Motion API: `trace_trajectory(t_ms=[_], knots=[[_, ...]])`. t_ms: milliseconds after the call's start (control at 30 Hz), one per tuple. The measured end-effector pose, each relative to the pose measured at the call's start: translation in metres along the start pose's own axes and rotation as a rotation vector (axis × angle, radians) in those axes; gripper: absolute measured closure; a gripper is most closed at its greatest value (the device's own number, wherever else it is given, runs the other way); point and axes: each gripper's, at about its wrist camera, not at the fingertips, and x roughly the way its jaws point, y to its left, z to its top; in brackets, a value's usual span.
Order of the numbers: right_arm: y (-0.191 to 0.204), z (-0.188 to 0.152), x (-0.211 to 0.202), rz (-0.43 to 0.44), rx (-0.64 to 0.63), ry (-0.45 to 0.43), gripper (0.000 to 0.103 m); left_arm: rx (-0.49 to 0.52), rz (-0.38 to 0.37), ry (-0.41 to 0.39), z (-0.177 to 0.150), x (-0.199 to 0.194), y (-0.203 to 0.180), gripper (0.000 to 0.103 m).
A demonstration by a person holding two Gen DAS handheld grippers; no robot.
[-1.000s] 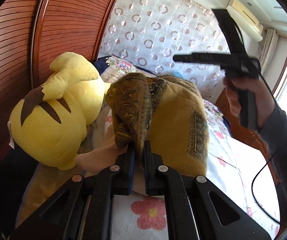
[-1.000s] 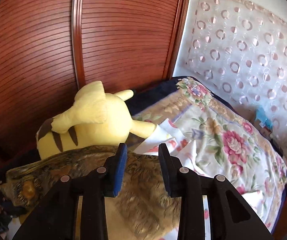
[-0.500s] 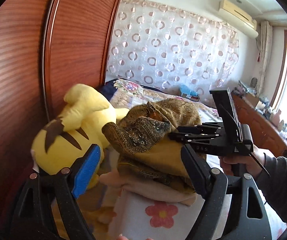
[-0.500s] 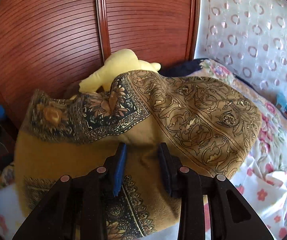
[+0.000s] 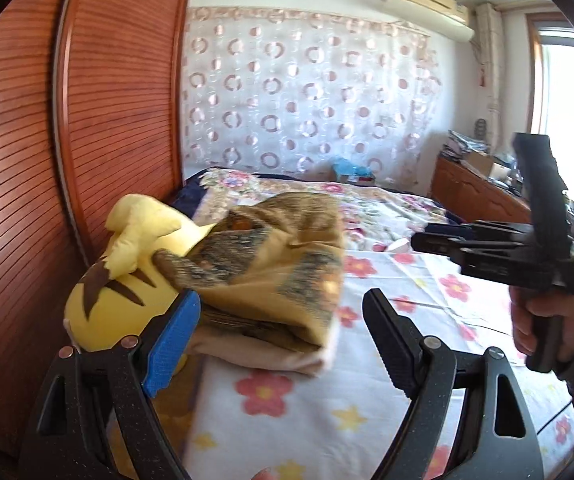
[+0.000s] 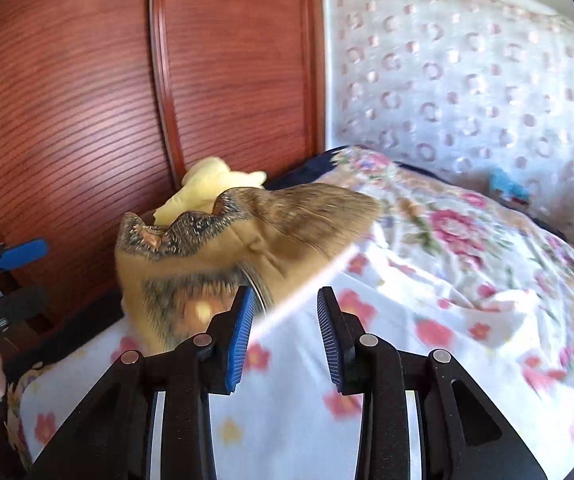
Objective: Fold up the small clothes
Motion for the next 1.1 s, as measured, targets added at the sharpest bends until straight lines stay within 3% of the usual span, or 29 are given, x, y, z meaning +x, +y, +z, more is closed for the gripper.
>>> trace_trajectory(t_ms=[233, 333, 567, 833, 1100], knots=[[0.014, -0.062, -0.122, -0.158, 0.107, -0.088, 0.036, 0.06, -0.077, -0.024, -0.001, -0.022, -0.054, 0.019], [0.021, -0.088, -0.17, -0.243, 0.155, -0.124, 0.03, 0.089, -0.09, -0.031, 0.001, -0.031, -0.075, 0.019], [0.045, -0.124, -0.246, -0.402, 0.243, -0.202, 0.03, 0.136, -0.165, -0.052, -0.002, -0.054, -0.118, 0.019], [0.09, -0.14, -0.272, -0.461, 0.259, -0.251, 0.03, 0.142, -0.164, -0.067, 0.002, -0.067, -0.138, 0.019], [0.098, -0.149, -0.24, -0.471, 0.274, -0.257, 0.03, 0.149, -0.153, -0.071, 0.0, -0.07, -0.14, 0.019]])
